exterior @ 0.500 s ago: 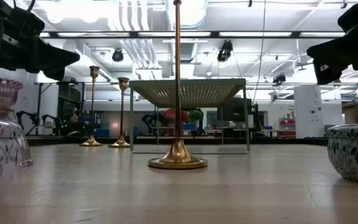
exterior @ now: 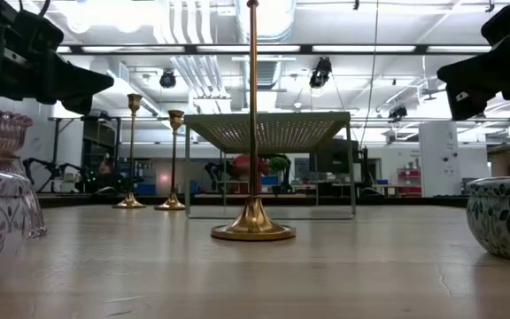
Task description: Pick & Place candle stick holders
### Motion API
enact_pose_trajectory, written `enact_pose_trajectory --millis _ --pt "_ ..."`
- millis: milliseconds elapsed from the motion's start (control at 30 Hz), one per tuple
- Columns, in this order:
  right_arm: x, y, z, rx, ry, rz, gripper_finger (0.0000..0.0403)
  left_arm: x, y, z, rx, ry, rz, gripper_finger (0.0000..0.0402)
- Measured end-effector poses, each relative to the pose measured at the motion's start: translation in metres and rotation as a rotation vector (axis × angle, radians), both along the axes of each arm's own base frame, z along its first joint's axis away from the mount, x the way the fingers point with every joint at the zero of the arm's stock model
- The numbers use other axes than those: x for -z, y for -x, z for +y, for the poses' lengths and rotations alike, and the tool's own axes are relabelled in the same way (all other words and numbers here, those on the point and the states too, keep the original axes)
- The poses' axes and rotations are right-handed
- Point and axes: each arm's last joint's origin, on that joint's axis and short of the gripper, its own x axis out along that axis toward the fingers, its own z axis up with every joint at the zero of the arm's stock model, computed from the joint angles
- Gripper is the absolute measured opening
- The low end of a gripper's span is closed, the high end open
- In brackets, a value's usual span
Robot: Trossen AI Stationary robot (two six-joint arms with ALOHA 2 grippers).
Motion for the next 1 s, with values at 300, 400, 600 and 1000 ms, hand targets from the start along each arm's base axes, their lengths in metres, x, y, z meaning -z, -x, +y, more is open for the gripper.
enact_pose_trajectory --millis 300,400,600,1000 --pt "-0.0001 0.0000 0.0000 0.000 0.000 0.000 0.0008 0.0000 0.0000 0.0000 0.000 0.000 0.000 0.0019" --pt "-0.0001 0.0000 0.0000 0.000 0.000 0.000 0.0008 0.0000 0.0000 0.0000 0.000 0.000 0.000 0.0019" --pt "0.0000 0.0000 0.0000 0.000 0.000 0.000 0.0008 0.0000 0.0000 0.0000 0.000 0.000 0.000 0.0019" --pt "-0.0045 -0.0001 0.0000 0.000 -0.016 -0.044 0.0008 0.0000 0.0000 0.0000 0.000 0.000 0.000 0.0019"
